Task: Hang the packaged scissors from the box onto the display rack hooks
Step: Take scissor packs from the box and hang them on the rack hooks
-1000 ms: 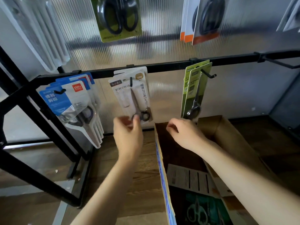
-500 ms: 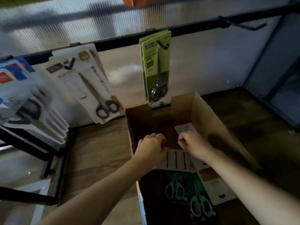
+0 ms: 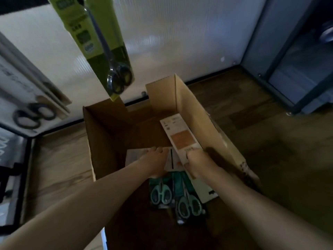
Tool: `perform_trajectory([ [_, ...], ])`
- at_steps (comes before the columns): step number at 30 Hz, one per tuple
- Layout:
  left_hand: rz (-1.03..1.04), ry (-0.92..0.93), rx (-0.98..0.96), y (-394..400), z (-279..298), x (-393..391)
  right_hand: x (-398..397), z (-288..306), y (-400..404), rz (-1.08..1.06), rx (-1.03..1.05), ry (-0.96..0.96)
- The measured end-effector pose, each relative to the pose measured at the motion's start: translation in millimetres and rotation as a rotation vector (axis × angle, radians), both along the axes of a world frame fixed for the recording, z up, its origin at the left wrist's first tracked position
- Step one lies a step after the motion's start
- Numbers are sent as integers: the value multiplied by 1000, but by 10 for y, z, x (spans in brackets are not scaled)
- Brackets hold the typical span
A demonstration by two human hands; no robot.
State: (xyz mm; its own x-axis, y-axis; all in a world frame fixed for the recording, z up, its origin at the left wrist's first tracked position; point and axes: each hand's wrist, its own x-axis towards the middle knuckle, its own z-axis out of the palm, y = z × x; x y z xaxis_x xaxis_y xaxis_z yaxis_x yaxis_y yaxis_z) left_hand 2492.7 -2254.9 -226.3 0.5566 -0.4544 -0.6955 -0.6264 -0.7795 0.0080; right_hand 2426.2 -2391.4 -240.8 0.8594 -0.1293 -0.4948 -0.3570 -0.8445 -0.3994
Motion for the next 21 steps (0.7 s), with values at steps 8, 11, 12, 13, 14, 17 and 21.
perform_trajectory([
  [8, -205, -213, 208, 179, -248, 43, 19, -97, 33, -17, -98, -24],
  [11, -252, -289, 237, 168, -267, 60, -13, -108, 50, -19, -127, -54],
  [12, -244, -285, 232, 162, -269, 62, -26, -113, 55, -18, -129, -71],
  [13, -231, -274, 229, 158, -272, 65, -39, -116, 59, -22, -128, -79],
  [14, -215, -268, 223, 160, -280, 66, -50, -122, 59, -28, -121, -77],
  [17, -181, -293, 189, 186, -306, 56, -65, -150, 55, -51, -97, -56],
  [21, -131, -349, 166, 188, -304, 60, -62, -131, 48, -71, -64, -29],
])
